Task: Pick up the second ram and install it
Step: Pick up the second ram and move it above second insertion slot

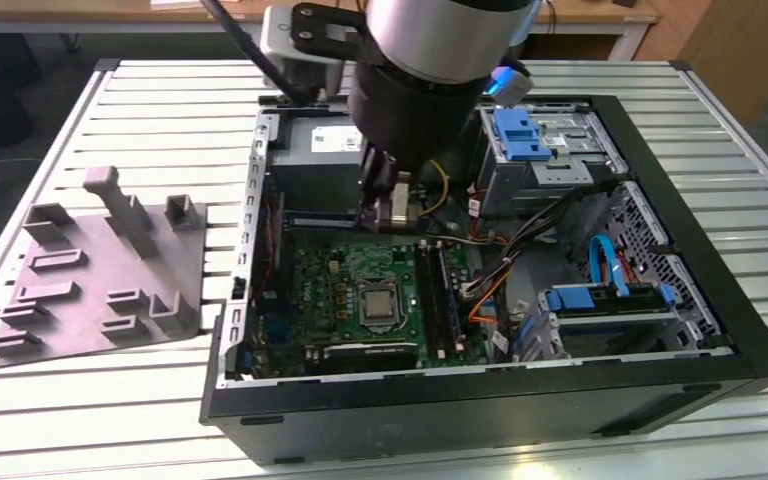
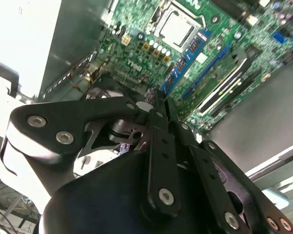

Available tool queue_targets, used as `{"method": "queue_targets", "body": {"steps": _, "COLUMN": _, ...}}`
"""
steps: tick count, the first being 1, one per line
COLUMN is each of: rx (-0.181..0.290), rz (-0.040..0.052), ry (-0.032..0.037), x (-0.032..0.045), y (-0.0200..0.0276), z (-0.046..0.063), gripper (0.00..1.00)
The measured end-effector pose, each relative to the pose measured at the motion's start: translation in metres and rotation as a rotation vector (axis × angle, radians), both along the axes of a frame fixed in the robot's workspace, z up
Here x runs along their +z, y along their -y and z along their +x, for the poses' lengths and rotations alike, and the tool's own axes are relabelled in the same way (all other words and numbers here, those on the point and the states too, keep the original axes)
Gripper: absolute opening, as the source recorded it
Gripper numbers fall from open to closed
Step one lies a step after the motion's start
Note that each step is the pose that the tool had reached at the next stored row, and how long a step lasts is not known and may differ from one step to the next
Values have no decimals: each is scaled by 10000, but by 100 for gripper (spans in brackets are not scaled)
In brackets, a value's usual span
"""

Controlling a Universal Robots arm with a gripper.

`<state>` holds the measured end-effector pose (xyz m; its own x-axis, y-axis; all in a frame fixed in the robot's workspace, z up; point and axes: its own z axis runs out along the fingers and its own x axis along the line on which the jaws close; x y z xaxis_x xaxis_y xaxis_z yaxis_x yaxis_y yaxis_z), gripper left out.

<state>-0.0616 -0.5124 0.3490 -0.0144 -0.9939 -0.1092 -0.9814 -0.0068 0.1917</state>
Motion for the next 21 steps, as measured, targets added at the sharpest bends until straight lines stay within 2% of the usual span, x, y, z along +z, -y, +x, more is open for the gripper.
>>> {"method": "queue_targets", "body": {"steps": 6, "rx": 3, "rz": -18, "ry": -24, "x": -54, "y": -14, "z": 189, "gripper": 14}}
{"method": "queue_targets", "body": {"steps": 9, "rx": 5, "rz": -17, "ry": -38, "x": -81, "y": -42, "z": 255, "gripper": 14}}
{"method": "queue_targets", "body": {"steps": 15, "rx": 4, "rz": -16, "ry": -30, "x": -91, "y": -53, "z": 280, "gripper": 14}}
{"method": "queue_targets", "body": {"steps": 16, "rx": 5, "rz": -19, "ry": 75, "x": -91, "y": -53, "z": 281, "gripper": 14}}
{"method": "queue_targets", "body": {"steps": 17, "rx": 6, "rz": -18, "ry": 220, "x": -93, "y": -53, "z": 281, "gripper": 14}}
{"method": "queue_targets", "body": {"steps": 21, "rx": 4, "rz": -16, "ry": 841, "x": -98, "y": -53, "z": 280, "gripper": 14}}
